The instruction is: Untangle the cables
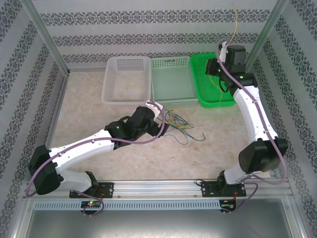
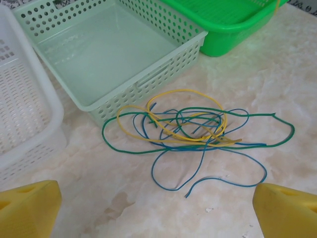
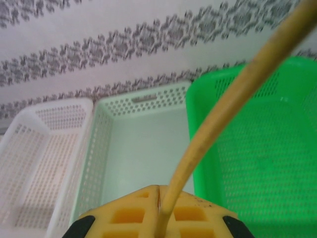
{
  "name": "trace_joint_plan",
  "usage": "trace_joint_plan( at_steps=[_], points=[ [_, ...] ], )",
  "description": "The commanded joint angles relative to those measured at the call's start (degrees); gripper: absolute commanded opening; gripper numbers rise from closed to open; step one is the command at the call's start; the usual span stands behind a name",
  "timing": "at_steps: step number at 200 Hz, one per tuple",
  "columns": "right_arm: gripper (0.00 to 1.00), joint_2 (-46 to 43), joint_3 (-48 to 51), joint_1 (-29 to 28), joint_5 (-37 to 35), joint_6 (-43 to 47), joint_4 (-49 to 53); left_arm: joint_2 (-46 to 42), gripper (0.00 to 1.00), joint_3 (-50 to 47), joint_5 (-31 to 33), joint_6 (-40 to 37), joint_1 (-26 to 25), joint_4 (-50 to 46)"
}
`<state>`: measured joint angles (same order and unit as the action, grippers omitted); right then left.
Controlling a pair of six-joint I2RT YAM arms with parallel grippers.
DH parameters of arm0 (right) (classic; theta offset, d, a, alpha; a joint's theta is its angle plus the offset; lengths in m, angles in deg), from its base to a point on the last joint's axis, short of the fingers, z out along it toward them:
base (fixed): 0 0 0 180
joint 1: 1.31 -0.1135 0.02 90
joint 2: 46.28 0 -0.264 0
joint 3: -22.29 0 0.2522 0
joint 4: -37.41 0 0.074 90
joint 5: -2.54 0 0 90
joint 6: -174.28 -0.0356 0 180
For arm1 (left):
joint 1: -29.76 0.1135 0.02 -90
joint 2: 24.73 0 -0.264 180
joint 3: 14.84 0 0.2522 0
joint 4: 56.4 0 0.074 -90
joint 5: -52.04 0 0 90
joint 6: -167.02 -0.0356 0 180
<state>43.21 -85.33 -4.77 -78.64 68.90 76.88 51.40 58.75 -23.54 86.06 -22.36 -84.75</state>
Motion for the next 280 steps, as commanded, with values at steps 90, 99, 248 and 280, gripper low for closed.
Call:
trace_joint_plan(
  at_steps=[90,99,248,280],
  points=[
    [0.0,12.2,-2.23,3.46,-5.08,4.08,-24.79,-0.66,1.0,-3.73,4.22,0.81,1.65,2.8],
    [0.0,13.75,-2.26,3.46,-4.78,4.32,-24.04,-0.4,1.0,-3.85,4.15,0.79,1.83,2.9],
    [0.0,44.38,-23.94,7.7,2.43,8.26,20.89,-0.59,0.99,-7.36,0.76,1.71,4.74,4.32],
    [0.04,45.98,-24.99,8.6,3.24,7.82,22.57,-0.18,1.0,-7.19,0.17,1.86,4.93,3.7]
  ],
)
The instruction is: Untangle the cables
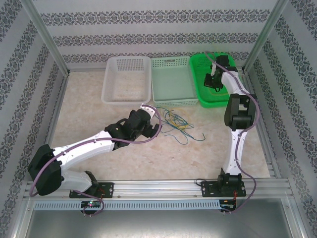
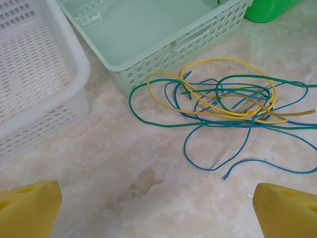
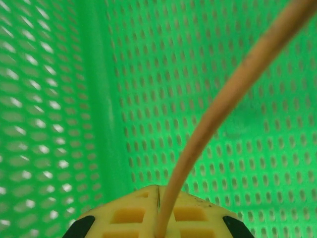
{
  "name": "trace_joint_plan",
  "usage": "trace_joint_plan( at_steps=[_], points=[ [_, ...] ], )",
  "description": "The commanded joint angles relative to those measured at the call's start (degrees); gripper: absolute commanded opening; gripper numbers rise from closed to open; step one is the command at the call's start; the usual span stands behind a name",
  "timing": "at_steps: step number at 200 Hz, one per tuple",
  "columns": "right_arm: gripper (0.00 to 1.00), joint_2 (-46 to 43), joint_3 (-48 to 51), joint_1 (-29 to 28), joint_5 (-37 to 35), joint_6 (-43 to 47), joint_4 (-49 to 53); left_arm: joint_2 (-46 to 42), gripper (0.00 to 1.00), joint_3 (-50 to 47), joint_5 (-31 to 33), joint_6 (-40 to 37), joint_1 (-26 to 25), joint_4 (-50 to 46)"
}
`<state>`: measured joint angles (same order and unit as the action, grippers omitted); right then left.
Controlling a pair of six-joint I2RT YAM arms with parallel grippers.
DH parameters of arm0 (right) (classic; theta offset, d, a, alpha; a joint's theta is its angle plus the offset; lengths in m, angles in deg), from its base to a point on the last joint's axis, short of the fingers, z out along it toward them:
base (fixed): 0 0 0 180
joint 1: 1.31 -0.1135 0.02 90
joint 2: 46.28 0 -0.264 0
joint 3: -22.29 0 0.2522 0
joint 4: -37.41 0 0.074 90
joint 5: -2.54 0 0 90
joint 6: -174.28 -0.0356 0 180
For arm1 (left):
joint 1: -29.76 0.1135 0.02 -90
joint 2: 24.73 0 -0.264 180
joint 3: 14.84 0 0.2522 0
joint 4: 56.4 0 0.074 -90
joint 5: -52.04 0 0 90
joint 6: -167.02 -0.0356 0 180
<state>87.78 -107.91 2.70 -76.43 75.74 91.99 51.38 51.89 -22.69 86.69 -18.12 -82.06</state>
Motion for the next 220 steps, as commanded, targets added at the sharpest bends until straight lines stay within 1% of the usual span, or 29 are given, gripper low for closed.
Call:
trace_joint_plan(
  at_steps=[1,22,32,36,40,46,50,54,59,80,92,116,130,135,140,149,170,192,202,220],
  points=[
    [0.04,1.44,-2.44,1.11,1.11,0.98,7.58,-0.12,1.0,-0.28,-0.68,1.23,0.73,0.96],
    [0.08,1.92,-3.03,1.24,1.69,1.67,9.45,-0.05,1.0,-0.21,-0.91,1.49,0.72,0.87],
    [0.14,1.76,-2.87,1.26,1.08,1.97,9.79,-0.05,1.0,-0.23,-0.94,1.58,0.77,0.88],
    [0.2,1.61,-2.78,1.26,0.86,2.1,9.85,-0.06,1.0,-0.16,-1.02,1.58,0.77,0.88],
    [0.28,1.44,-2.74,1.26,0.69,2.16,9.84,0.0,1.0,-0.13,-1.03,1.46,0.77,0.85],
    [0.47,1.17,-2.74,1.35,0.45,2.32,9.92,0.09,1.0,-0.07,-1.03,1.49,0.77,0.91],
    [0.57,0.98,-2.8,1.43,0.17,2.34,10.03,0.21,1.0,0.02,-1.03,1.45,0.75,0.78],
    [0.63,0.73,-2.9,1.44,-0.34,2.34,10.05,0.28,1.0,0.15,-1.02,1.41,0.77,0.75],
    [0.66,0.29,-2.99,1.46,-0.86,2.23,10.02,0.38,1.0,0.29,-1.01,1.4,0.77,0.56],
    [0.71,-3.15,-3.49,1.68,-0.55,1.78,9.95,0.29,1.0,0.98,-1.03,1.63,0.72,-0.08],
    [0.77,-5.99,-3.28,1.75,0.08,1.16,9.2,-0.04,1.0,1.16,-1.24,1.75,0.77,-0.15],
    [0.8,-11.69,-2.47,1.7,1.35,-0.44,7.97,-0.24,1.0,1.11,-0.65,1.97,0.76,0.16],
    [0.86,-15.0,-1.17,1.64,1.44,-1.15,7.03,-0.07,1.0,1.21,-0.5,2.02,0.85,-0.07],
    [0.9,-16.13,-0.55,1.61,1.43,-1.31,6.61,0.08,1.0,1.3,-0.34,2.06,0.79,-0.18],
    [0.91,-17.32,0.16,1.61,1.37,-1.44,6.19,0.13,1.0,1.36,-0.18,2.1,0.79,-0.26],
    [0.98,-19.66,1.6,1.44,1.07,-1.4,5.34,0.27,1.0,1.56,0.22,2.28,0.86,-0.46],
    [0.98,-25.43,6.37,0.79,-0.23,-0.59,2.76,0.56,1.0,1.74,0.72,2.37,0.9,-0.67],
    [0.98,-29.99,12.77,0.47,-1.6,-0.01,-2.71,1.2,1.0,2.15,0.27,2.56,1.02,-0.68],
    [0.98,-29.93,14.63,0.62,-1.73,-0.26,-4.67,1.66,1.0,2.35,-0.18,2.68,1.12,-0.47],
    [0.97,-26.41,12.35,0.87,-4.35,0.06,-0.69,2.27,1.0,2.75,-1.25,3.07,1.12,-0.48]
  ],
)
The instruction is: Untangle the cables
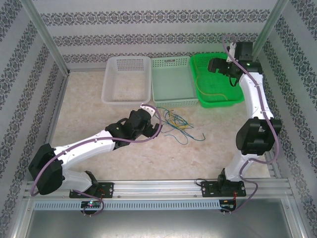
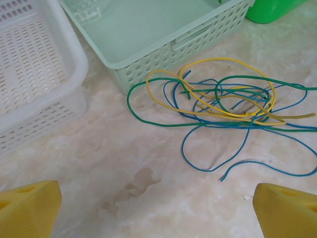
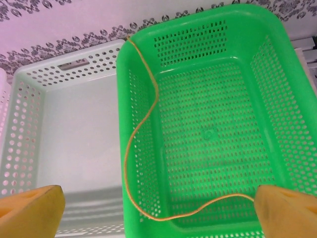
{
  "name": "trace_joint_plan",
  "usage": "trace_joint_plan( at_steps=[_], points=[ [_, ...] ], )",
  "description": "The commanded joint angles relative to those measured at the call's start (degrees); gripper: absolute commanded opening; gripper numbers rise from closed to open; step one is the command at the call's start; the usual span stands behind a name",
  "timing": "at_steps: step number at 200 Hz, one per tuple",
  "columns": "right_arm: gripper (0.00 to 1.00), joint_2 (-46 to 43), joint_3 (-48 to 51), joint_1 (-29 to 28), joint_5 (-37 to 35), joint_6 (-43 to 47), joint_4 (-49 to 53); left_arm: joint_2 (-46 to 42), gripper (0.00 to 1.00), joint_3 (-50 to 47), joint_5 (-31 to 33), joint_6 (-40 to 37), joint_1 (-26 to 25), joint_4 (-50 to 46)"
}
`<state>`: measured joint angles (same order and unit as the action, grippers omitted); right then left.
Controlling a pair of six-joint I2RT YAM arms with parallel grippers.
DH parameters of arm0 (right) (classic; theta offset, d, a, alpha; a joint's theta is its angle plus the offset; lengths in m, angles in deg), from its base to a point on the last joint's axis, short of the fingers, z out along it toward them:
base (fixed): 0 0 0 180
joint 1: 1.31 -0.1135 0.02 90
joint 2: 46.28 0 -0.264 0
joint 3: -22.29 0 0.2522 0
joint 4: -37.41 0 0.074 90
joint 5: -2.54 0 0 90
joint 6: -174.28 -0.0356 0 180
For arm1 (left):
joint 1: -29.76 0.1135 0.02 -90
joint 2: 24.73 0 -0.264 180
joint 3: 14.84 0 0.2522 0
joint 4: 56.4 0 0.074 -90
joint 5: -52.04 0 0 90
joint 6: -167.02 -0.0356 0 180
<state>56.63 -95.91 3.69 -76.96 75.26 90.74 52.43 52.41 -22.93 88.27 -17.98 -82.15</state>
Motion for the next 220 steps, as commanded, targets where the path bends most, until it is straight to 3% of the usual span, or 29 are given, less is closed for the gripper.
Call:
trace_joint_plan(
  at_steps=[1,18,48,126,153,202,220],
  points=[
    [0.97,4.97,0.15,-0.09,-3.87,0.6,0.84,1.18,1.0,2.31,-1.08,1.54,0.94,-0.4],
    [0.95,6.49,0.55,-0.15,-2.34,0.31,2.84,1.02,0.99,2.37,-1.37,1.67,0.98,-0.92],
    [0.93,4.63,7.33,-0.51,1.11,-0.71,-3.5,0.92,1.0,1.92,-0.24,1.65,0.99,-1.41],
    [0.88,11.33,6.28,-0.79,5.42,-4.78,-3.03,2.11,1.0,2.6,0.1,1.85,0.94,-2.21],
    [0.87,5.5,11.5,-2.27,6.53,-2.93,-6.3,2.55,1.0,2.2,0.17,2.41,0.95,-2.25],
    [0.85,-10.65,31.16,-9.35,3.35,-2.74,-11.2,5.07,1.0,2.81,-1.83,3.61,1.11,-1.69],
    [0.83,-14.73,37.43,-11.63,5.64,-5.46,-11.86,6.11,1.0,3.32,-2.97,3.36,1.31,-1.34]
  ],
)
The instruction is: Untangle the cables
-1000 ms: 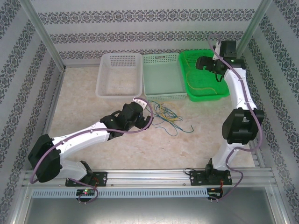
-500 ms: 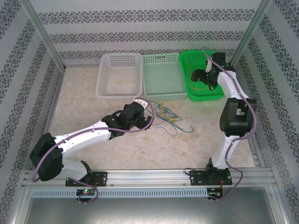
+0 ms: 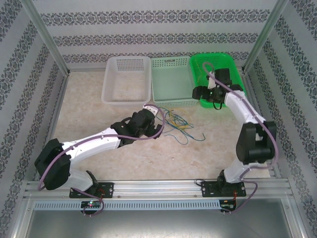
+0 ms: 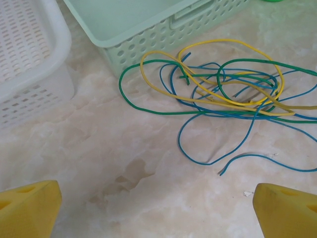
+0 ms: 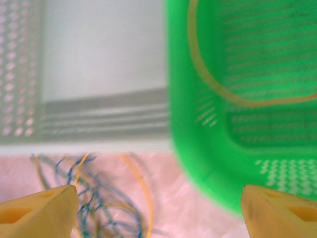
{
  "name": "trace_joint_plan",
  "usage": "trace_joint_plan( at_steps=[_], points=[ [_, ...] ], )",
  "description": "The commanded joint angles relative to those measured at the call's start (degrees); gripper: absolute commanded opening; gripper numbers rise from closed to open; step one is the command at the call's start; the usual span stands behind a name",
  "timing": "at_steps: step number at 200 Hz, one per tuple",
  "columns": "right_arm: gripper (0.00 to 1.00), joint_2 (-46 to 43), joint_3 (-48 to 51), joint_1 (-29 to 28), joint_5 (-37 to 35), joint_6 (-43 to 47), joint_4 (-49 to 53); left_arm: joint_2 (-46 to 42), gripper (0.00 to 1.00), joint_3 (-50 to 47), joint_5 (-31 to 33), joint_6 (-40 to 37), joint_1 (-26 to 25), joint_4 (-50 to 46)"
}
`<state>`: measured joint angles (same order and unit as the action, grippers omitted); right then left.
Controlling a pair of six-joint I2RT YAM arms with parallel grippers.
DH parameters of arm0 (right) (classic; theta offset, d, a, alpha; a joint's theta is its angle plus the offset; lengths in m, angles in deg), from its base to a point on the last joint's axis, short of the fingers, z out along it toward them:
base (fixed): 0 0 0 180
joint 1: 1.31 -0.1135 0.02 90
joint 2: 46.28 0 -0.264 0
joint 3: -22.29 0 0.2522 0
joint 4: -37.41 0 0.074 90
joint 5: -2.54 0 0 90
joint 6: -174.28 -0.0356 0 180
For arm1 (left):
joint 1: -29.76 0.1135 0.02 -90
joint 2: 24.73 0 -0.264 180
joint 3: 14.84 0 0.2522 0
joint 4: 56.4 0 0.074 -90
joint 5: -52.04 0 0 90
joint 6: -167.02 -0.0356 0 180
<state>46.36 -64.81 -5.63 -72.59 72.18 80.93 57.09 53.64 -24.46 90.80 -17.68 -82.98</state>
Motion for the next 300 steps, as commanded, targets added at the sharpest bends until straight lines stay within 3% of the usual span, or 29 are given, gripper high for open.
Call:
trace_joint_plan(
  at_steps=[1,49,80,122,162,256,286,300],
  points=[
    [0.83,-4.69,6.7,-2.47,1.42,-2.57,-2.06,1.52,1.0,2.16,-1.49,0.81,1.06,-0.44],
    [0.78,-9.08,18.2,-4.97,7.78,-10.85,-3.66,4.49,1.0,3.53,-6.46,1.35,1.27,1.67],
    [0.76,-10.62,22.85,-5.42,10.25,-14.52,-8.16,6.39,0.97,3.79,-19.49,-1.24,0.96,5.93],
    [0.73,-11.28,25.56,-5.69,12.62,-17.95,-11.66,12.39,0.91,6.53,-25.45,-1.42,-0.49,8.67],
    [0.73,-11.87,27.13,-5.61,12.28,-18.51,-12.23,16.91,0.85,10.22,-27.23,-2.35,-1.33,10.07],
    [0.71,-13.89,30.55,-4.56,13.19,-20.27,-13.1,26.55,0.73,17.27,-24.7,-0.51,-1.43,11.8],
    [0.67,-13.74,31.6,-4.55,14.76,-20.59,-14.16,27.71,0.63,18.7,-24.09,-0.95,-1.47,12.57],
    [0.64,-13.42,31.79,-4.54,15.88,-20.88,-15.1,28.1,0.48,19.02,-23.8,-0.96,-1.43,12.79]
  ],
)
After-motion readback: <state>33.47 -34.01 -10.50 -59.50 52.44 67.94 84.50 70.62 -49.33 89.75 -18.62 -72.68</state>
